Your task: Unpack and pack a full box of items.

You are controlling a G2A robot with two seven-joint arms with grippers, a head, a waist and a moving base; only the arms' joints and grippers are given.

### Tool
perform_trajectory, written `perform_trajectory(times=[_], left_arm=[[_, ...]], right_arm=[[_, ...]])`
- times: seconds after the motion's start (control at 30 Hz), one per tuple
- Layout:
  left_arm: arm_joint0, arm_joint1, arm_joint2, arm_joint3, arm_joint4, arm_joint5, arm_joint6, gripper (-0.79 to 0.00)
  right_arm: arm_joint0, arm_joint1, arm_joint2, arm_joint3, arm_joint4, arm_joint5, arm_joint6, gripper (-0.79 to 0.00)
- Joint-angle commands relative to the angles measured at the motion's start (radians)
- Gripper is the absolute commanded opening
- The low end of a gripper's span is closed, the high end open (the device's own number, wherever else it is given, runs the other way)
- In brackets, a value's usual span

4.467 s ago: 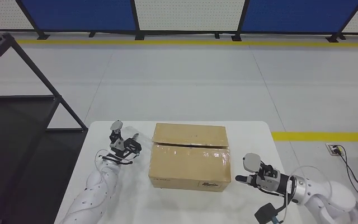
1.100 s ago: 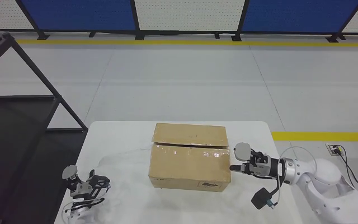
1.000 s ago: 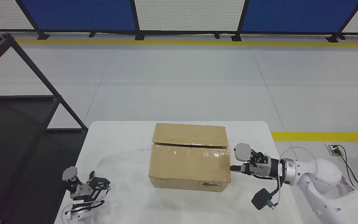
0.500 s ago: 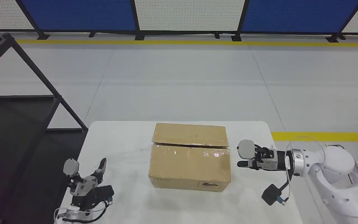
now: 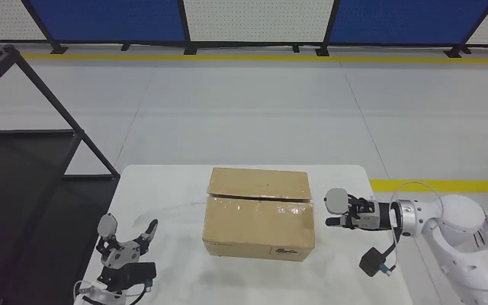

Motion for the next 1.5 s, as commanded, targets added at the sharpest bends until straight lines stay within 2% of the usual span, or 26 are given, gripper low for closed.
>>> perform_trajectory(times=[0.0,0.07,0.4,0.47,0.5,0.8,0.87,1.03,1.33,1.47], left_arm=[[-0.014,0.002,-0.019,-0.01,-0.072,-0.085,-0.017,0.0],[-0.032,0.005,-0.04,-0.008,-0.116,-0.161,-0.032,0.0],[-0.081,0.039,-0.125,0.026,-0.288,-0.719,-0.015,0.0],[-0.094,0.049,-0.14,0.037,-0.329,-0.877,-0.009,0.0],[-0.101,0.054,-0.157,0.043,-0.333,-0.919,-0.015,0.0],[-0.101,0.054,-0.157,0.043,-0.333,-0.919,-0.015,0.0],[-0.096,0.051,-0.14,0.044,-0.4,-0.943,-0.021,0.0],[-0.136,0.047,-0.106,0.057,-0.6,-1.051,-0.15,0.0],[-0.234,0.053,-0.086,0.126,-0.891,-1.203,-0.42,0.0],[-0.256,0.058,-0.08,0.128,-0.929,-1.206,-0.497,0.0]], right_arm=[[-0.017,-0.004,-0.002,0.004,0.047,0.064,0.001,0.0],[-0.02,-0.006,-0.004,0.049,0.058,0.127,0.004,0.0],[0.039,-0.038,-0.109,0.186,-0.05,0.402,0.106,0.0],[0.067,-0.046,-0.135,0.23,-0.079,0.374,0.13,0.0],[0.067,-0.046,-0.135,0.23,-0.079,0.374,0.13,0.0],[0.067,-0.046,-0.135,0.23,-0.079,0.374,0.13,0.0],[0.049,-0.048,-0.139,0.205,-0.057,0.404,0.133,0.0],[0.047,-0.059,-0.151,0.232,-0.011,0.482,0.144,0.0],[0.112,-0.087,-0.215,0.308,0.005,0.549,0.103,0.0],[0.133,-0.098,-0.235,0.33,0.016,0.577,0.07,0.0]])
